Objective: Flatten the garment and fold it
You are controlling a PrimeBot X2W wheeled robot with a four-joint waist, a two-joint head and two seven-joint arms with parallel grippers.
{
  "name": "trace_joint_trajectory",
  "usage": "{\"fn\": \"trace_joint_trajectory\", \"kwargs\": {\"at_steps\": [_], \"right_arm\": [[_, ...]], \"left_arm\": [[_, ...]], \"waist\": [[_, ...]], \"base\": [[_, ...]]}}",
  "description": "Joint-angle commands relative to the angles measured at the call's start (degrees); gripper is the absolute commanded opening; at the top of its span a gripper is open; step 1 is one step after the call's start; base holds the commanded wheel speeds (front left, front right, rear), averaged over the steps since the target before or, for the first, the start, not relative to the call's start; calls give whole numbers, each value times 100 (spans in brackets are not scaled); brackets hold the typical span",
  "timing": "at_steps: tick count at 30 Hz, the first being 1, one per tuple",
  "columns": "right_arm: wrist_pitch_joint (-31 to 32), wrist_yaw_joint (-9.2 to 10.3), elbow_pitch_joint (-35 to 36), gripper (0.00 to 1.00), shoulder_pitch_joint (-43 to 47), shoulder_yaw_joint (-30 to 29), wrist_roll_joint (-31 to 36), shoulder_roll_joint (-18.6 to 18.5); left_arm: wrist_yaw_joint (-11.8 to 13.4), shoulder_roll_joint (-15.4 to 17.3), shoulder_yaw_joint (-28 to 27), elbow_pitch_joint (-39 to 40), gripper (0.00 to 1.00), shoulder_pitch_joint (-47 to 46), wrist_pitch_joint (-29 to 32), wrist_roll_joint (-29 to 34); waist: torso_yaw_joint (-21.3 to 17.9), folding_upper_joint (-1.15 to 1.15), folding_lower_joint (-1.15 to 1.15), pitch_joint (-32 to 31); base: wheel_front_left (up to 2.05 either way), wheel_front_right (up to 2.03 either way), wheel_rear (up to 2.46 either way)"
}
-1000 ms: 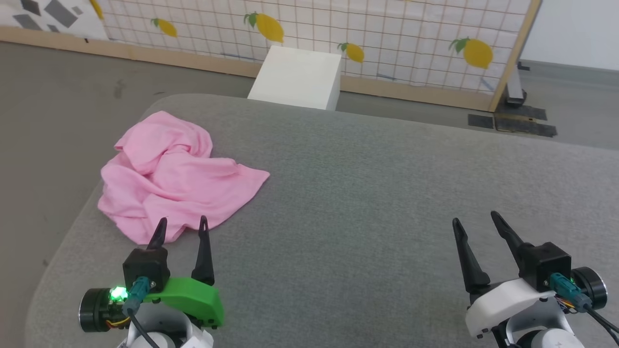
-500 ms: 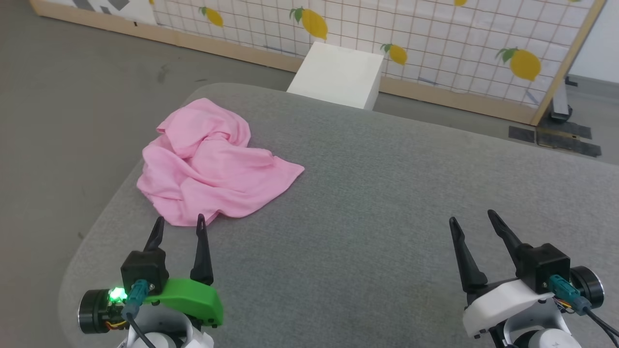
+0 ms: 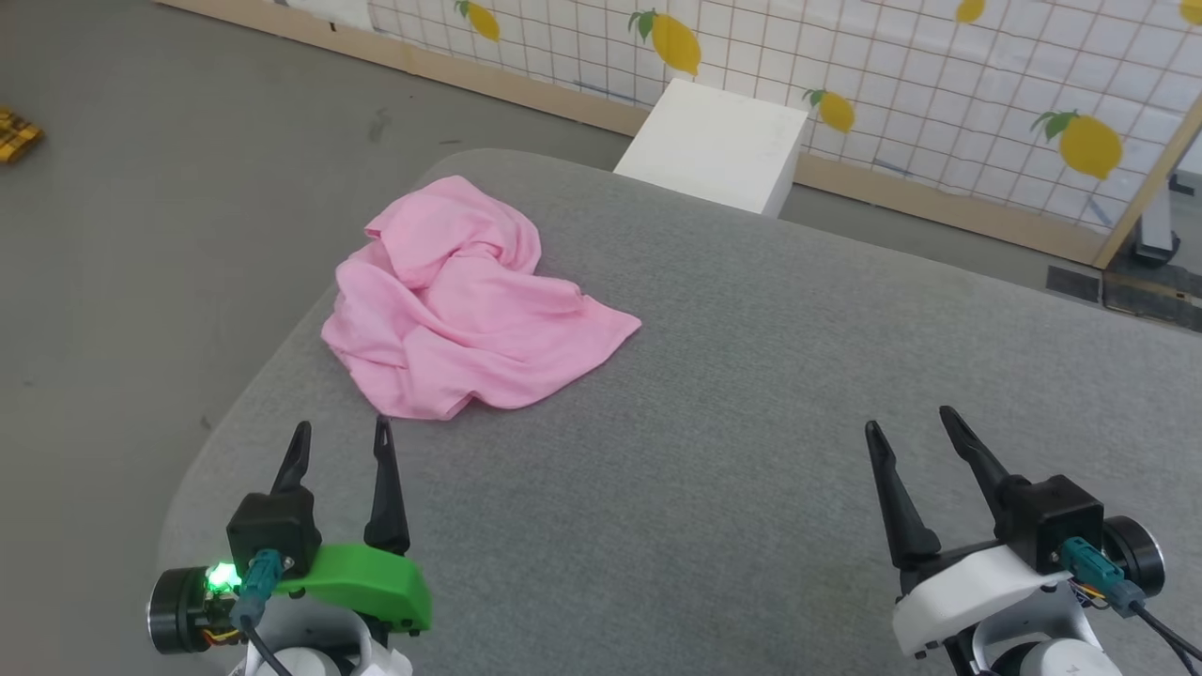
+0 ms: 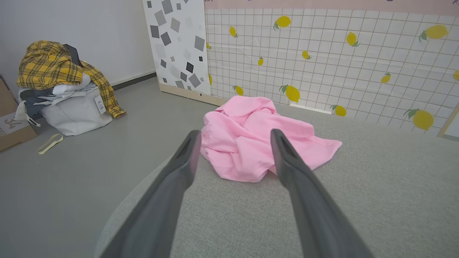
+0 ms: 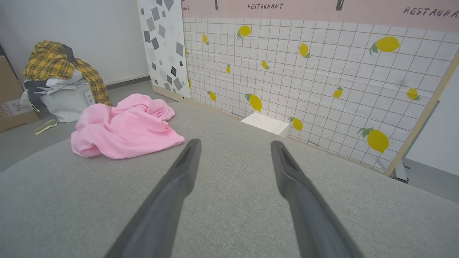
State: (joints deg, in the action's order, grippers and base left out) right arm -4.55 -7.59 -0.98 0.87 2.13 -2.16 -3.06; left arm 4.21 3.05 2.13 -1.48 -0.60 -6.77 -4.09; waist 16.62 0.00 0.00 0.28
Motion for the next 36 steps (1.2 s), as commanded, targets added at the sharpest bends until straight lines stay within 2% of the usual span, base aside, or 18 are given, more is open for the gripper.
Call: {"fn": "trace_joint_trajectory", "kwargs": {"at_steps": [1, 36], "right_arm": [[-48, 5, -21, 100, -115, 24, -60, 9], [-384, 8, -129, 100, -226, 152, -275, 14]], "left_arm": [[60, -3, -14, -27, 100, 122, -70, -53], [262, -10, -62, -190, 100, 209, -482, -261]], "waist": [[69, 0, 0, 5], [866, 0, 0, 37]], "base": [[0, 0, 0], [0, 0, 0]]}}
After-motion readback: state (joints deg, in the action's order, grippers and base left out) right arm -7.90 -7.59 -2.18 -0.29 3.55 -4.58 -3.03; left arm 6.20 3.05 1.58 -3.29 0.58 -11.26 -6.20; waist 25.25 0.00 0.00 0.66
